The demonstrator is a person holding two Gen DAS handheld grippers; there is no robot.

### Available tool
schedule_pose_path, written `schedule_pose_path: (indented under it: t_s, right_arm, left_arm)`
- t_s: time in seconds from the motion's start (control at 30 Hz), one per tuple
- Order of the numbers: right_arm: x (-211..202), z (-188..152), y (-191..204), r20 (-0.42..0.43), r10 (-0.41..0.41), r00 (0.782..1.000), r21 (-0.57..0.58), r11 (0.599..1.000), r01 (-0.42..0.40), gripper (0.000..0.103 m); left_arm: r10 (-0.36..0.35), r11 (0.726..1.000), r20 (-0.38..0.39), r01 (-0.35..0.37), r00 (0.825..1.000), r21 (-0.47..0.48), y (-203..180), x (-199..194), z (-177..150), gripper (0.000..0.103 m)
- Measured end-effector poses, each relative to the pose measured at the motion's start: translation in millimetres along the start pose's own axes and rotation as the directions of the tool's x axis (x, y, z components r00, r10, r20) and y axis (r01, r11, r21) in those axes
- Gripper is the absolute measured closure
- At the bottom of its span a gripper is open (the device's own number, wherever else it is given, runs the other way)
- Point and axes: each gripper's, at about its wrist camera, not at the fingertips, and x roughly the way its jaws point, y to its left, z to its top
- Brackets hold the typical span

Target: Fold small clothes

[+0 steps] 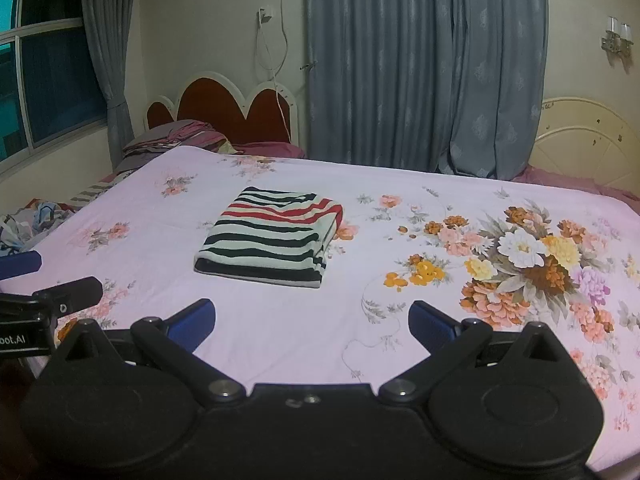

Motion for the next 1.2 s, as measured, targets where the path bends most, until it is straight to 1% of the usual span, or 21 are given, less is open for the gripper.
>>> schedule_pose_path:
  t_s: [0.73, 1.2]
  right_arm:
    - [1.6, 5.3, 3.9, 0.004, 0.004, 1.0, -0.006, 1.0, -0.004, 0.001]
    - [2.6, 4.4, -0.3, 0.003, 0.002, 1.0, -0.001, 1.0, -0.002, 0.001]
  left_arm:
    - [-0.003, 1.0, -0.001, 0.003, 1.0, 0.003, 2.3, 2.5, 2.3, 0.0]
    - [-0.01, 1.0, 0.0, 0.01, 1.0, 0.015, -0.5, 7.8, 4.9, 0.0]
